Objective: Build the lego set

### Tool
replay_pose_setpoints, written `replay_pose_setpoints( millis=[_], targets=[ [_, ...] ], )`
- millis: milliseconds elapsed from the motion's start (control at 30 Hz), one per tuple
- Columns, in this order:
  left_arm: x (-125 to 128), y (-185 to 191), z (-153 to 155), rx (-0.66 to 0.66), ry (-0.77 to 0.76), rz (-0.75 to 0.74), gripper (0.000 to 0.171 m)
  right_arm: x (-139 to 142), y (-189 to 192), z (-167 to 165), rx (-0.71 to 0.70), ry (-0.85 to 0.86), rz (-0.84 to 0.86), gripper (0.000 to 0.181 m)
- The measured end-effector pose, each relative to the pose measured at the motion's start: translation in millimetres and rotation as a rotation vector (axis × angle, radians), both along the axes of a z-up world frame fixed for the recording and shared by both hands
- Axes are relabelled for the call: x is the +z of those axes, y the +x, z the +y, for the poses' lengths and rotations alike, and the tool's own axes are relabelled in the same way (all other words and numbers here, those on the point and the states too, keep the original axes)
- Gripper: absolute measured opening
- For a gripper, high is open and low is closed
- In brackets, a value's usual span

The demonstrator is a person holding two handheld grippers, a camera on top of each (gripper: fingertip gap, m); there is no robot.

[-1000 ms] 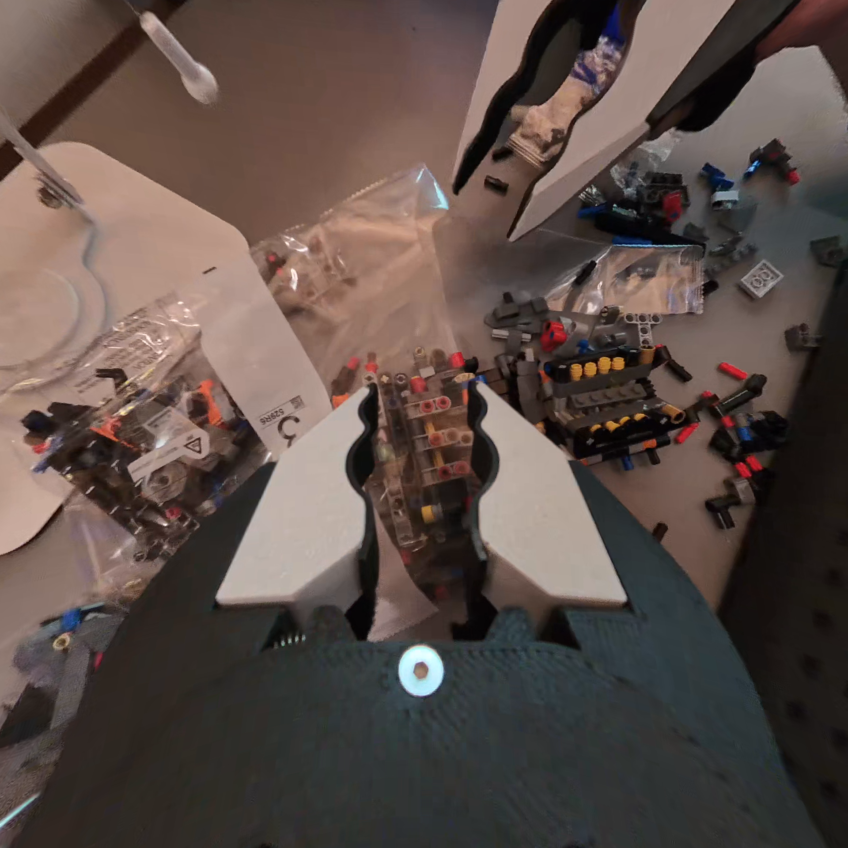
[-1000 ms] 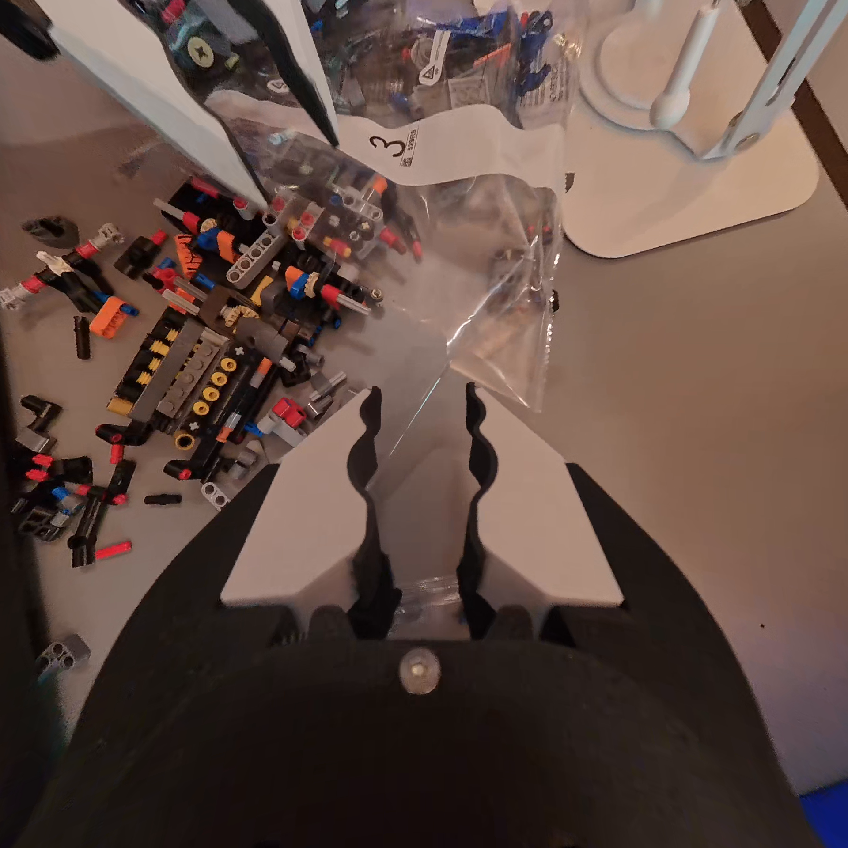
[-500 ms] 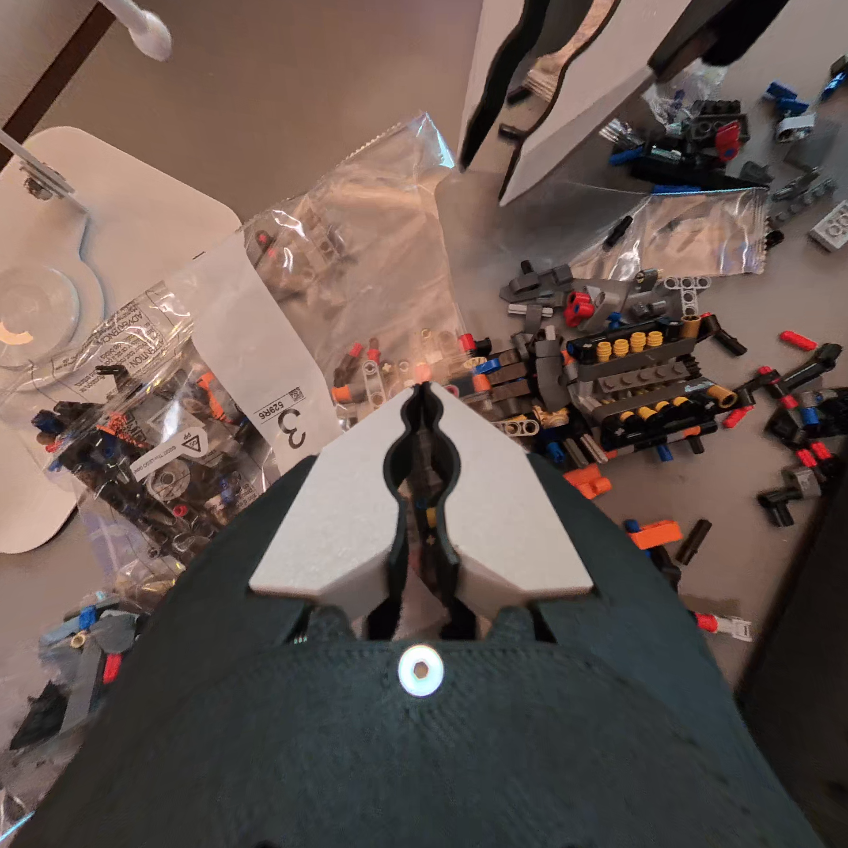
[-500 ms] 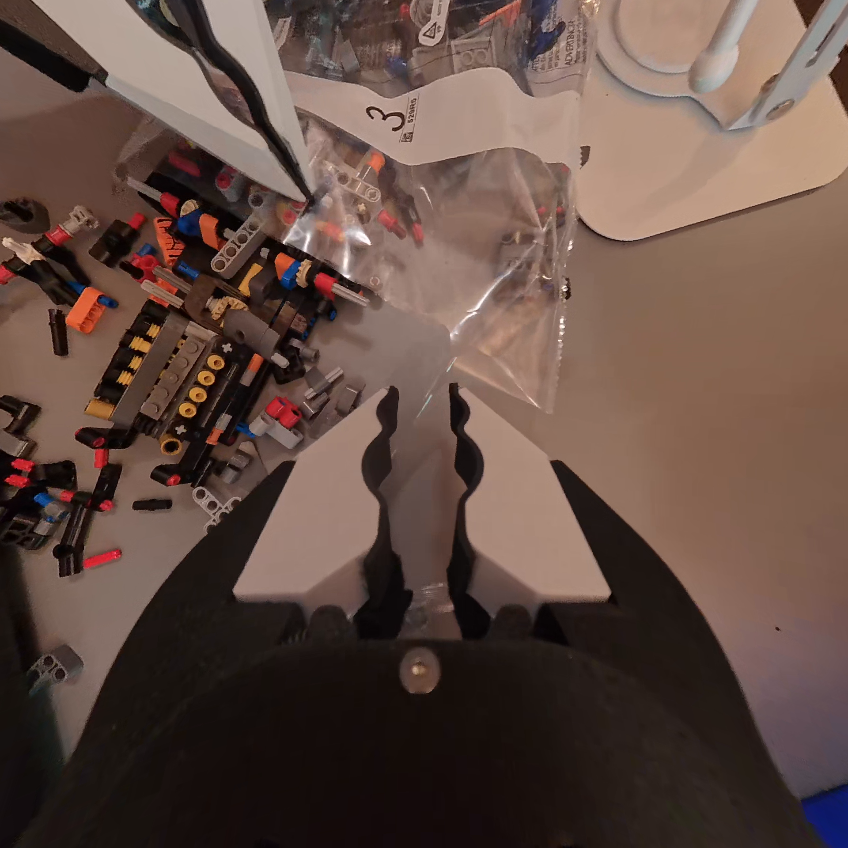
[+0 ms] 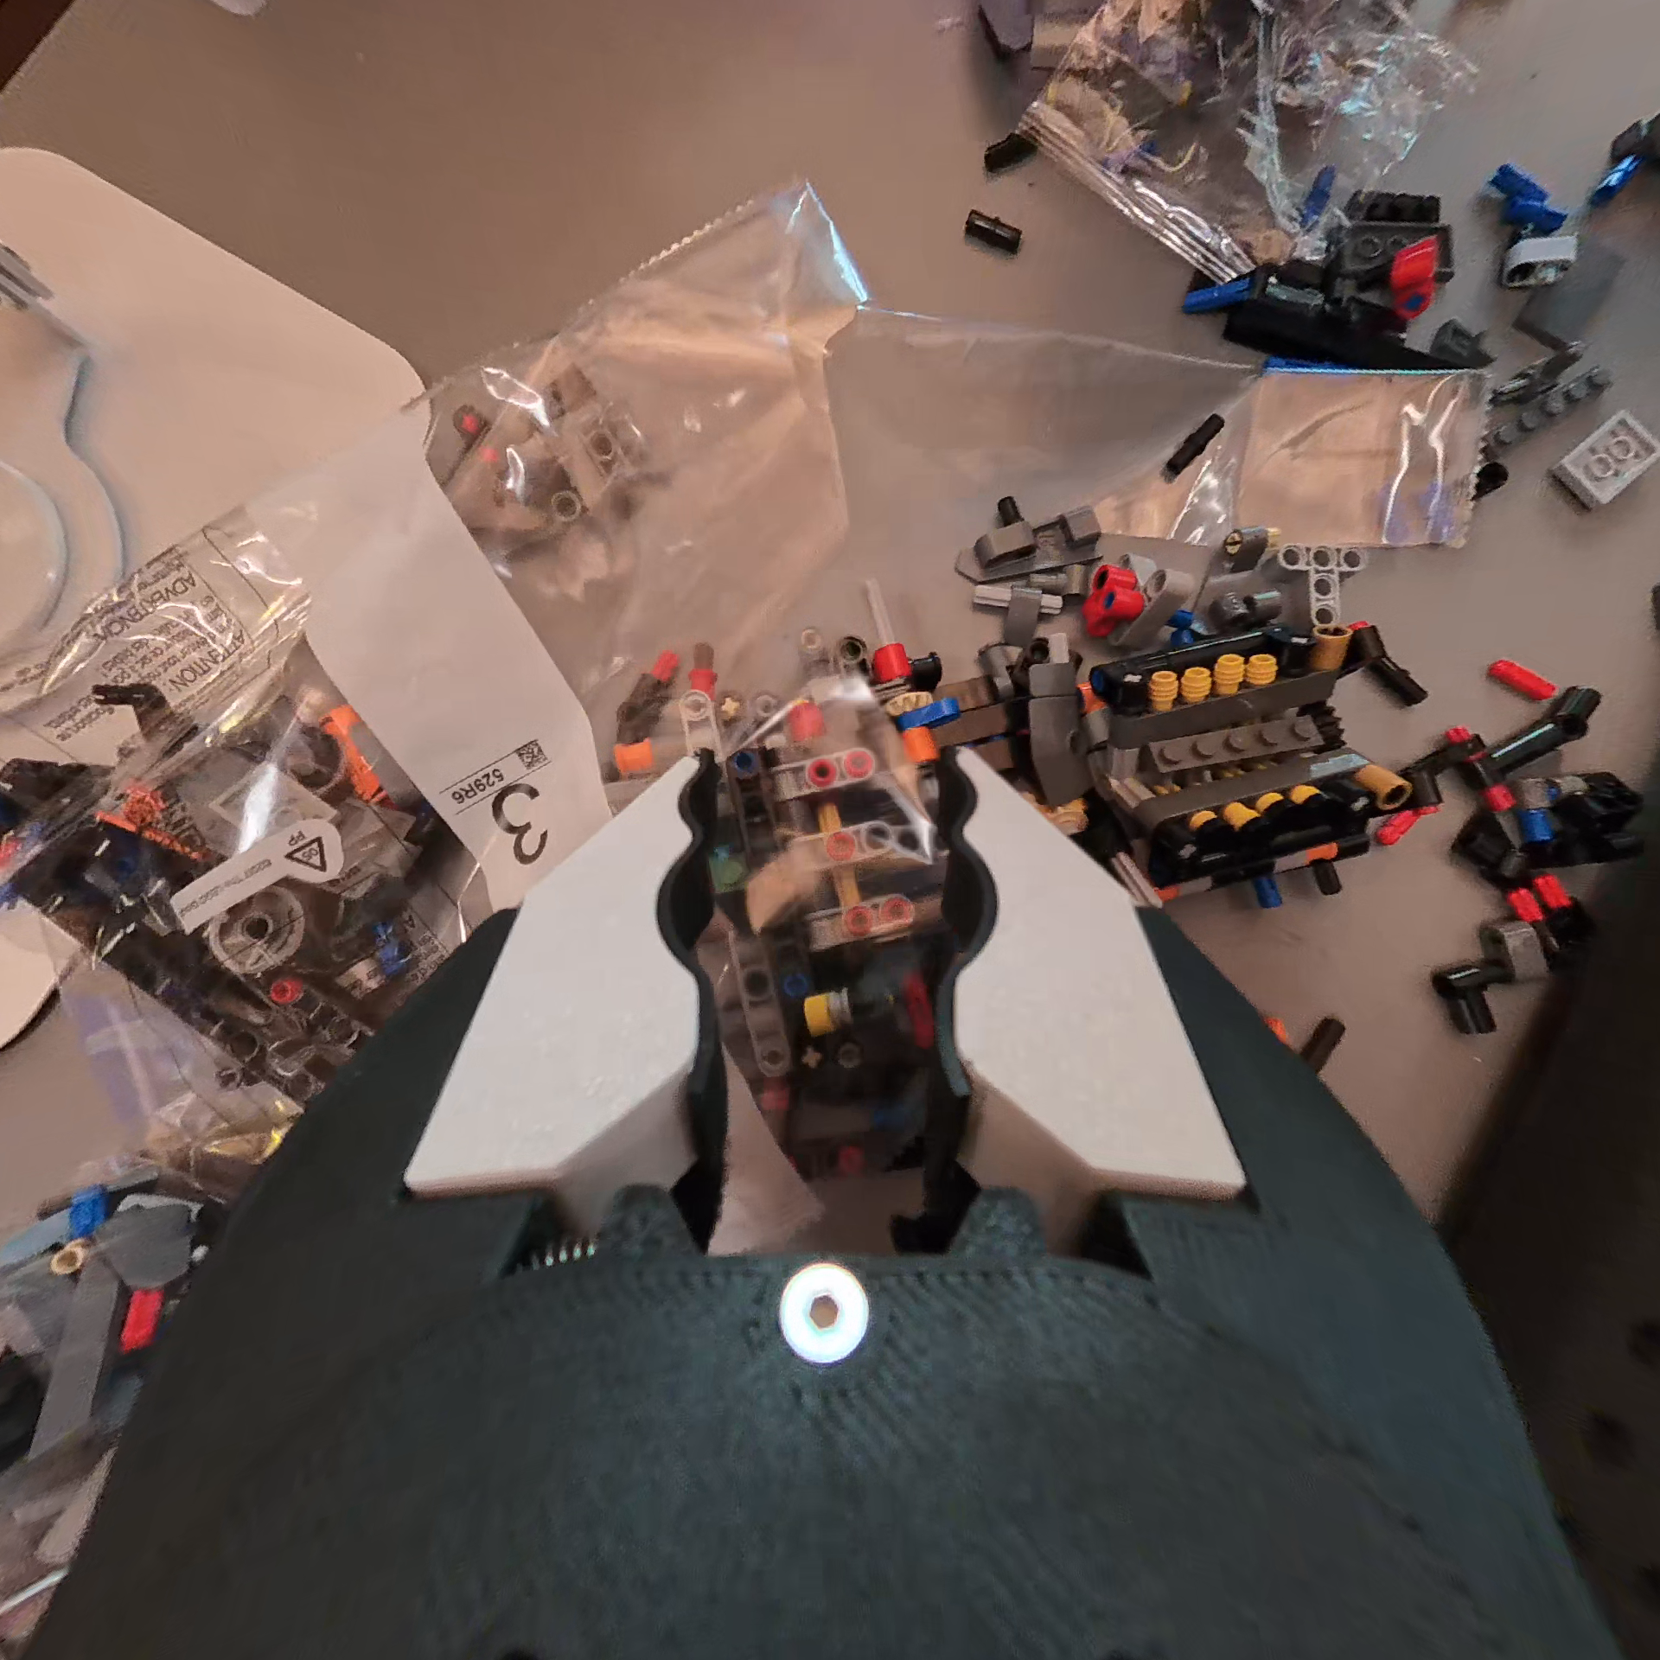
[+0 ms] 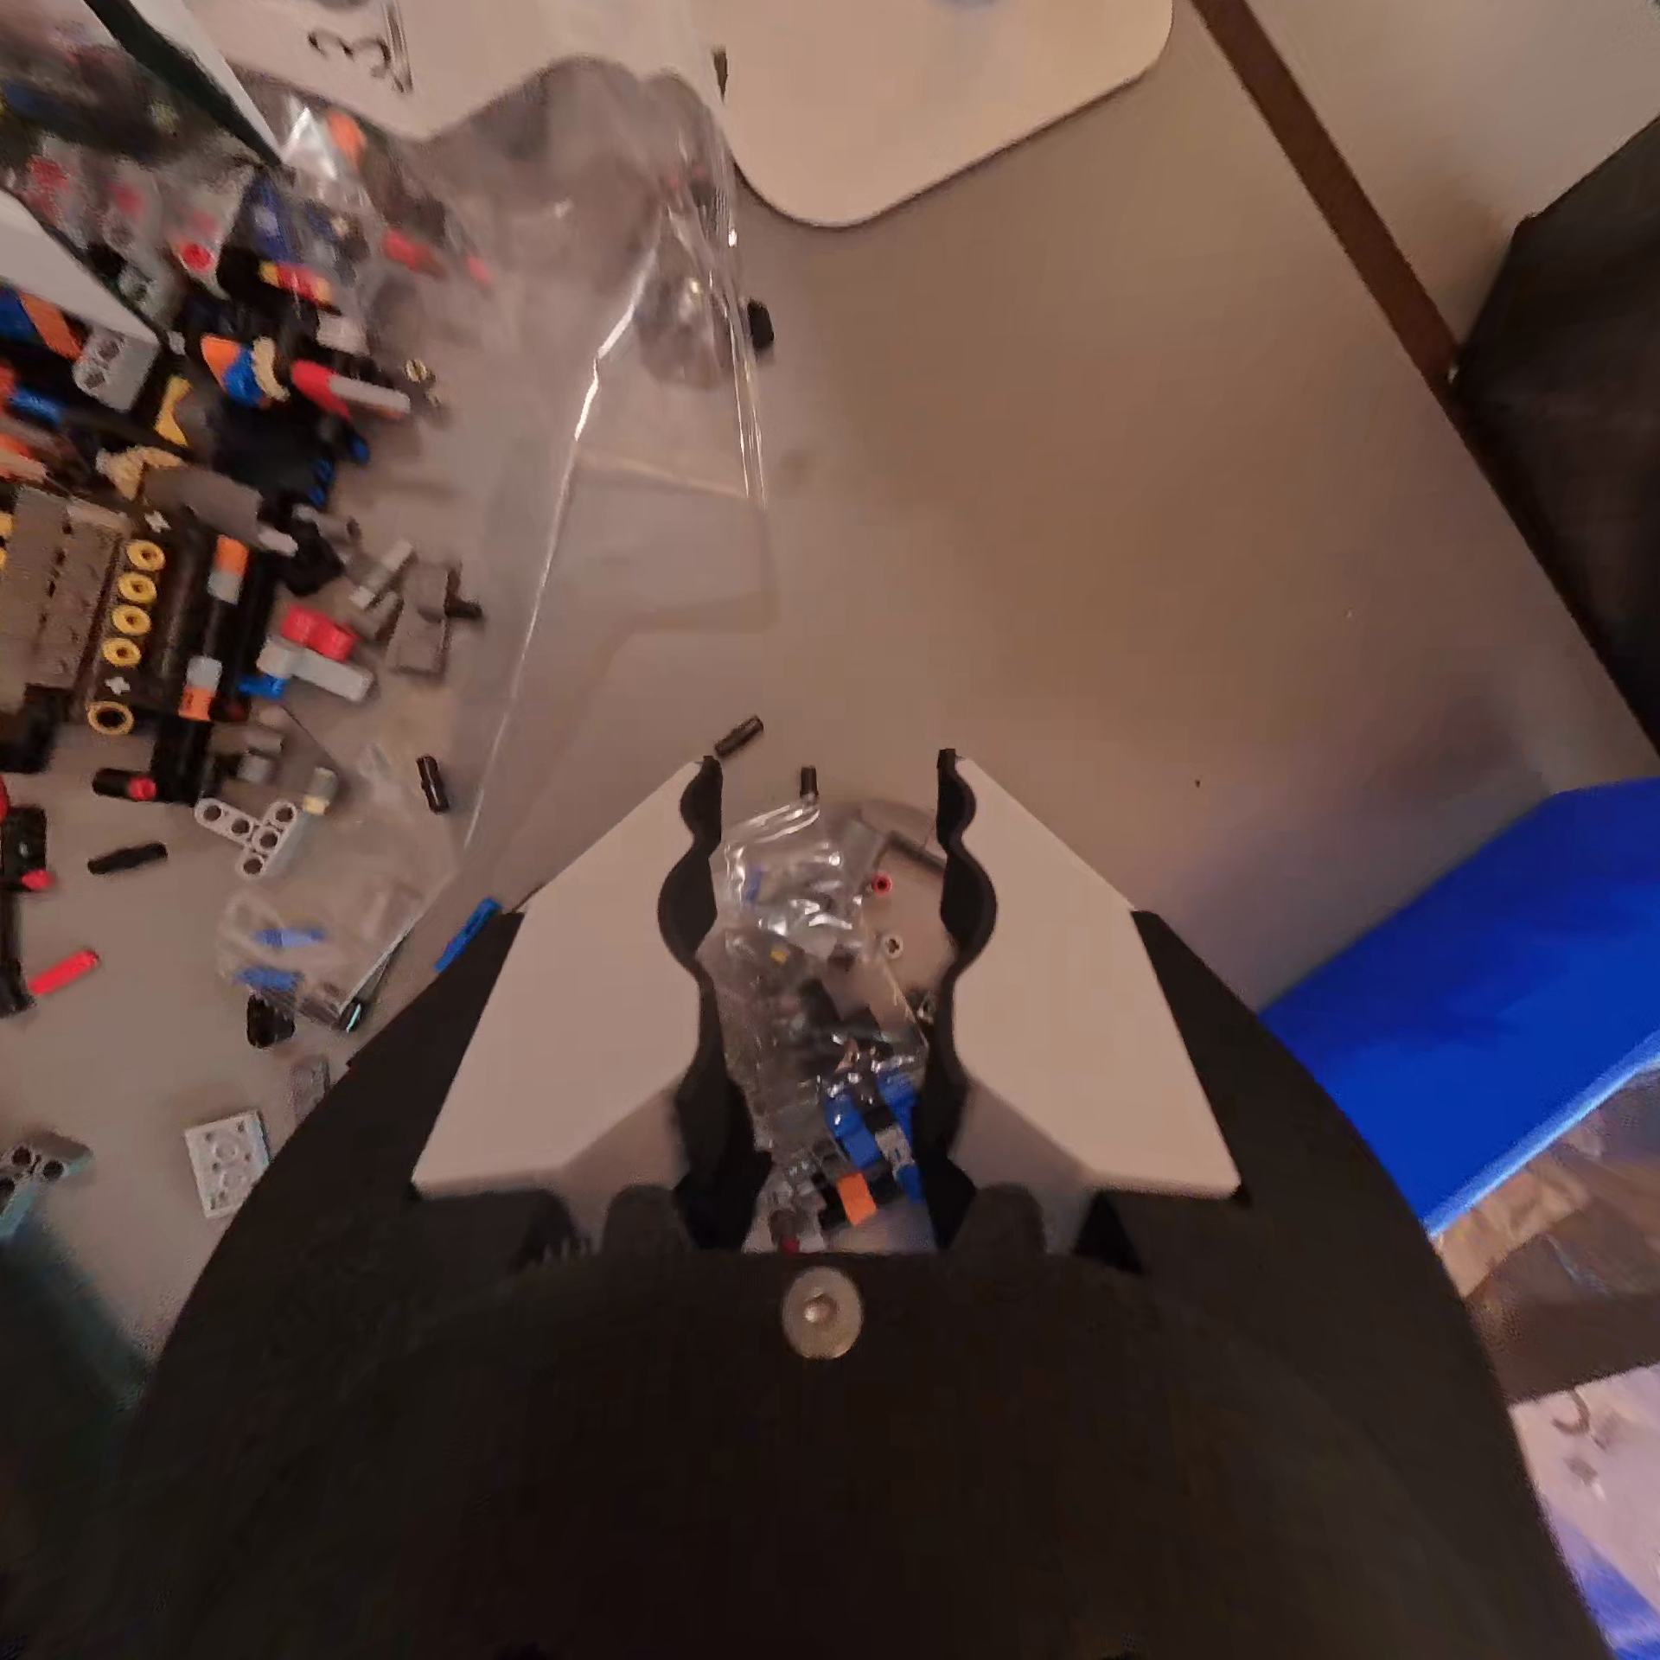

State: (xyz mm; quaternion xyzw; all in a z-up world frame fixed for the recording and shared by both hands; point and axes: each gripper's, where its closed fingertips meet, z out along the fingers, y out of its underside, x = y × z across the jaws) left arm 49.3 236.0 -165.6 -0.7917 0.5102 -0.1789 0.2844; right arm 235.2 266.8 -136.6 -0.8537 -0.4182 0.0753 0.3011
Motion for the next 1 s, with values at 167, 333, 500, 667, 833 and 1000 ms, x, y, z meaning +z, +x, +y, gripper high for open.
replay_pose_setpoints(
  millis=[167, 333, 500, 667, 833, 1000],
  targets=[
    [-2.5, -4.1, 5.0, 0.019, 0.021, 0.025, 0.031, -28.4, 14.2, -14.1, -0.006, -0.135, -0.127, 0.046],
    [-2.4, -4.4, 4.8, 0.018, 0.017, 0.020, 0.030, -46.1, 21.6, -18.2, 0.003, -0.188, -0.218, 0.015],
    [-2.1, -4.7, 4.7, 0.022, 0.010, 0.011, 0.030, -43.8, 20.5, -18.4, 0.018, -0.183, -0.201, 0.000],
    [-1.9, -5.9, 4.4, 0.024, 0.005, 0.009, 0.029, -25.9, 3.3, -15.9, 0.057, -0.132, -0.084, 0.000],
    [-1.8, -6.2, 4.6, 0.028, -0.002, 0.003, 0.030, -28.3, 6.7, -23.0, 0.076, -0.143, -0.115, 0.010],
    [-1.9, -7.6, 5.9, 0.036, -0.010, -0.001, 0.030, -51.3, 30.9, -22.8, -0.005, -0.234, -0.240, 0.026]
  ],
)
